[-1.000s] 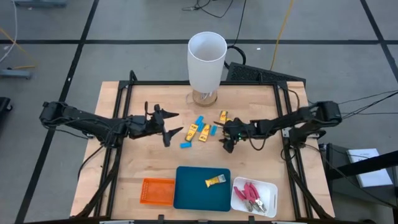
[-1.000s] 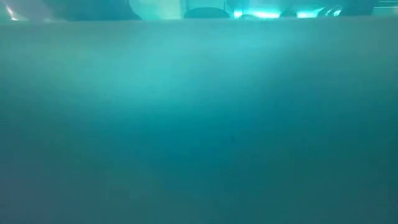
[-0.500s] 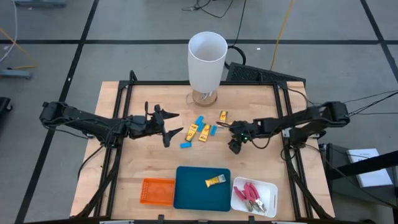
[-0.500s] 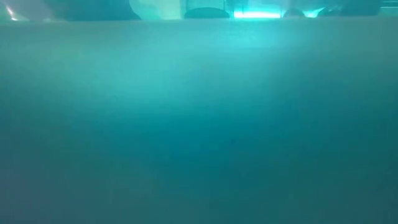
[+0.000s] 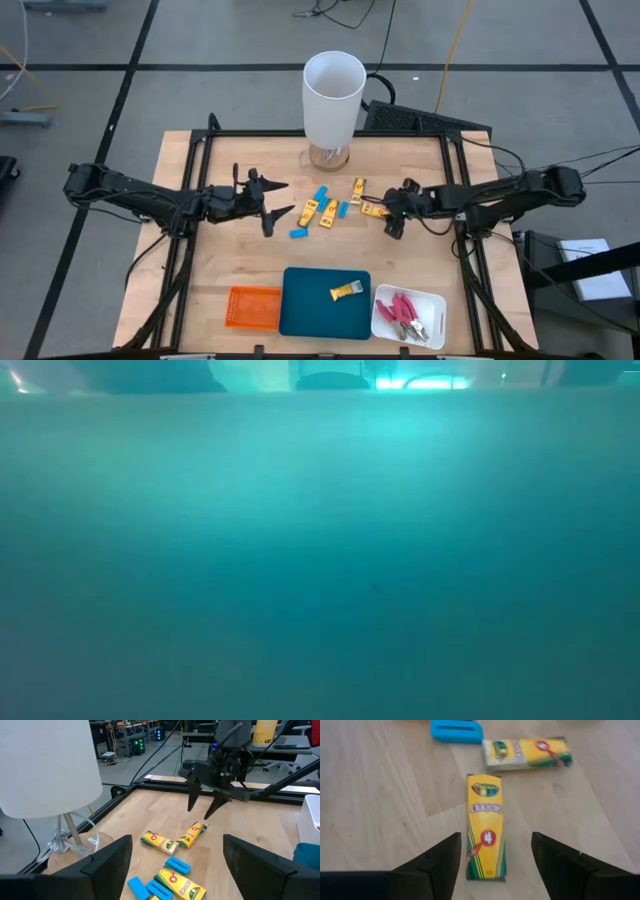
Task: Pick & Place School Supplies
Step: Put the yellow crayon box into the blue bin
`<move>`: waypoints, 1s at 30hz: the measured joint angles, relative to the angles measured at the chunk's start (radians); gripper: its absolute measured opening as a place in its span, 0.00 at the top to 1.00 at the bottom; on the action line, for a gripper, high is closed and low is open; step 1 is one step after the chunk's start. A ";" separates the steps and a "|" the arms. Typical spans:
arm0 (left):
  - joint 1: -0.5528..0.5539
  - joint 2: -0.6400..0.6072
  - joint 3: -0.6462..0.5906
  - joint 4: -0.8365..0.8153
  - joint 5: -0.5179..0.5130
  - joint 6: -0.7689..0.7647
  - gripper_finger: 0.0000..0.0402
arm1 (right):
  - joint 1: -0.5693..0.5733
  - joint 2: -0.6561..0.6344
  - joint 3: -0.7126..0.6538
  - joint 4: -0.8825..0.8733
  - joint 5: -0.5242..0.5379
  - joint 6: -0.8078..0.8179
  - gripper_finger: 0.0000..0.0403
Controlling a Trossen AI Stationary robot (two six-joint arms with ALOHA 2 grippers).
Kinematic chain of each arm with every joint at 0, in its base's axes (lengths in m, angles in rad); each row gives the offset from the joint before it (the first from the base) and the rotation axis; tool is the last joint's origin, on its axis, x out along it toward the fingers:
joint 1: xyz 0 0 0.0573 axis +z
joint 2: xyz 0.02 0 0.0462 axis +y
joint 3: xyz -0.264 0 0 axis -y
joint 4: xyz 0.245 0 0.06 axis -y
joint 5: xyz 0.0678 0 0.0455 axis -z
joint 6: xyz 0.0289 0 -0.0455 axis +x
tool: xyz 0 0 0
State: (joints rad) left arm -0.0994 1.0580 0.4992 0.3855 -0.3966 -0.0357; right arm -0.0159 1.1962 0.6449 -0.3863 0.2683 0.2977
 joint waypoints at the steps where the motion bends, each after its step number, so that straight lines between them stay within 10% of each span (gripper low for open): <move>1: 0.000 0.000 0.000 0.000 0.000 0.000 0.23 | -0.002 0.014 0.000 0.023 -0.001 -0.035 0.42; 6: 0.000 0.000 0.000 -0.003 0.004 -0.005 0.23 | -0.012 0.065 0.000 0.050 0.015 -0.045 0.36; 16: 0.000 0.000 0.000 -0.018 0.004 -0.007 0.23 | -0.002 0.038 0.000 -0.098 -0.102 0.444 0.39; 25: 0.000 0.000 0.000 -0.017 0.004 -0.034 0.23 | -0.002 0.048 -0.030 0.042 0.015 0.066 0.39; 30: 0.000 0.000 0.000 -0.018 0.005 -0.034 0.23 | -0.016 0.048 -0.125 0.261 -0.088 -0.043 0.38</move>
State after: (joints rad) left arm -0.0998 1.0580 0.4992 0.3679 -0.3920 -0.0700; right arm -0.0323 1.2442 0.5200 -0.1251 0.1806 0.2545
